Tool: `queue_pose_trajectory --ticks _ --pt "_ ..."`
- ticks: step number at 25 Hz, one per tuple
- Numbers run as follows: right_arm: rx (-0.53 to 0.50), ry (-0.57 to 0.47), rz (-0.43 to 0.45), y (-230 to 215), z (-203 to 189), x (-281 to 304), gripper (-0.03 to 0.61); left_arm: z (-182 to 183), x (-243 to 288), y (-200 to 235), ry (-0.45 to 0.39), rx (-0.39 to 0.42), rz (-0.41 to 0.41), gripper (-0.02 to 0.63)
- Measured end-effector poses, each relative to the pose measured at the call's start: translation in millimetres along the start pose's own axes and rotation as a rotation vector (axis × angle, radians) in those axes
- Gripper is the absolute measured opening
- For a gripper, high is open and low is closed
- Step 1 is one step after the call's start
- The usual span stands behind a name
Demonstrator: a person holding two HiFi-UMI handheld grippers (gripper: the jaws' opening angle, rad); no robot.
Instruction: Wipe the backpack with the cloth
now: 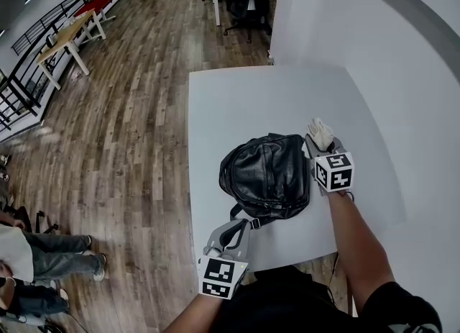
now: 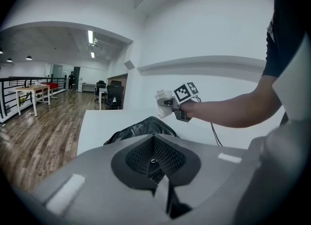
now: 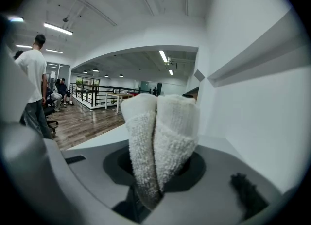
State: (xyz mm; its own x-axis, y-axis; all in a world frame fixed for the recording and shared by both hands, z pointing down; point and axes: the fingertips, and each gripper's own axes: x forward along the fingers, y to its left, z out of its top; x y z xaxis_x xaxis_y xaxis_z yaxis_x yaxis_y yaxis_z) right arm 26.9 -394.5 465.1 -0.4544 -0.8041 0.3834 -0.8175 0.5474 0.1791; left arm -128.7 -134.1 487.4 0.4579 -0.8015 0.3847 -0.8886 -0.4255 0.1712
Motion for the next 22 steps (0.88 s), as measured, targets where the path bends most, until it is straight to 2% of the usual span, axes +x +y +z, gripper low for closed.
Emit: queue_pose_trajectory --ticks 4,6,11,22 --pt "0.022 -0.034 0.023 14.4 9.0 -2.5 0.098 -0.7 -3.5 6.3 -0.012 -0.114 0.0 0.006" --pt "0.032 -0.048 0.047 27.6 12.1 -1.7 0.098 -3.5 -5.8 11.9 -0.011 -0.144 0.01 0.006" --pt "0.04 -0.049 0.141 73.2 12.8 5.7 0.098 -5.6 -13.1 16.5 -0.005 -0.141 0.04 0.006" --pt "0.057 0.012 0.323 169.7 -14.5 44.6 0.098 -20.1 -29.6 34.5 0.013 -0.156 0.125 0.006"
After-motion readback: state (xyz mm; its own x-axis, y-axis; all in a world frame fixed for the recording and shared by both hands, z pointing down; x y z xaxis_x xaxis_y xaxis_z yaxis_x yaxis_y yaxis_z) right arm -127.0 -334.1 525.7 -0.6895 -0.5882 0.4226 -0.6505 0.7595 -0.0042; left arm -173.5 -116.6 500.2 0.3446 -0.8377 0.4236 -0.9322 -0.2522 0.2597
